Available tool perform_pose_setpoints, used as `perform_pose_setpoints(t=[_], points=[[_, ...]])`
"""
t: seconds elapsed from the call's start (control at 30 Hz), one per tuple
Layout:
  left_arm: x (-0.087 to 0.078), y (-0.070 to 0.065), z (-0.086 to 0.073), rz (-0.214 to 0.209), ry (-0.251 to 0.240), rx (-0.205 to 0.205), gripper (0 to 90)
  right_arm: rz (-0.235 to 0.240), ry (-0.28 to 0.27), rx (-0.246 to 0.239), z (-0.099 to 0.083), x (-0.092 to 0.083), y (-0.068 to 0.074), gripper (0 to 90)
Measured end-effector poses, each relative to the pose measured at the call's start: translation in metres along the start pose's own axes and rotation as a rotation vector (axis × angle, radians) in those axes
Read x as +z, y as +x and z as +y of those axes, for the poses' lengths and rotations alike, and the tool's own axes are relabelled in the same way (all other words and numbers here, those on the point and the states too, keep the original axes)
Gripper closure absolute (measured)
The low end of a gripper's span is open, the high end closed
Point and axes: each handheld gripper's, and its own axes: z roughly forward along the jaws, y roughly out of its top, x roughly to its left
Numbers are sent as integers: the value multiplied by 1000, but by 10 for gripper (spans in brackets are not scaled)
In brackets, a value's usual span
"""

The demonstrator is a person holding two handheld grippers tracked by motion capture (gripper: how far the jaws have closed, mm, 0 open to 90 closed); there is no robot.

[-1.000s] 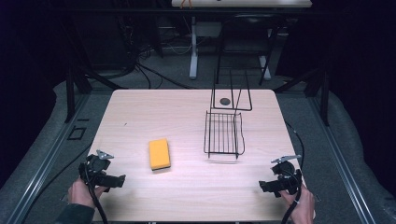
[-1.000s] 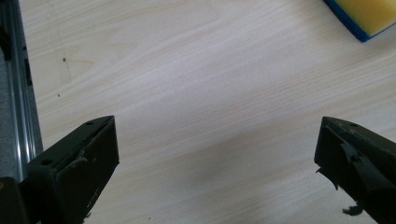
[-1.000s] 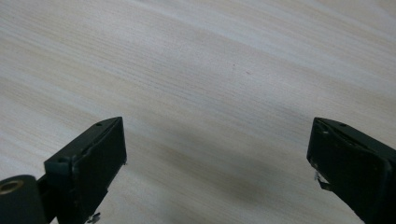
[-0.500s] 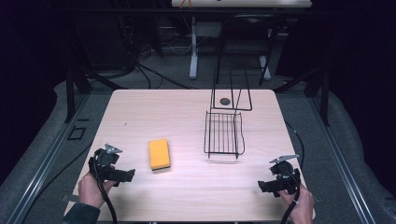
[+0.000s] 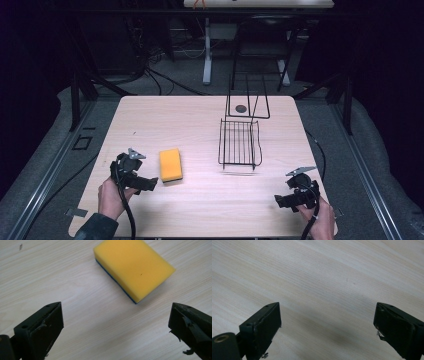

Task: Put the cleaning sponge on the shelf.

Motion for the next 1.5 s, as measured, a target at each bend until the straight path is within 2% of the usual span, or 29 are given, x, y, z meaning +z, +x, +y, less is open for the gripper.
perform_pose_setpoints(t=[0.17,0.23,0.3,0.33,0.43,0.57,0.7,0.77,0.9,1.1,1.37,1.5], points=[[8,-6,12,-24,6,19,0,0,2,8,-1,1,0,73],[16,-11,21,-64,7,21,0,5,1,33,-4,-1,-1,73],[17,-12,23,-68,11,23,0,1,4,35,-6,-2,-2,73],[21,-13,29,-72,9,31,0,0,5,43,-9,-3,-3,73],[27,-14,36,-83,16,24,0,1,5,56,-11,-3,-3,73],[42,-16,45,-107,36,24,0,-10,6,58,-12,-5,0,70],[48,-15,50,-103,37,17,0,-21,-4,36,-11,-7,2,70],[55,-13,53,-102,39,-3,0,-16,-9,46,-12,-7,1,70],[70,-12,58,-112,72,-7,0,-3,5,57,-13,-5,-1,71],[89,-9,65,-123,112,-29,0,-6,-1,43,-10,-4,1,69],[95,-9,67,-130,115,-25,0,-8,0,48,-9,-3,0,70],[96,-11,66,-115,124,-13,1,-8,5,43,-10,-4,-1,70]])
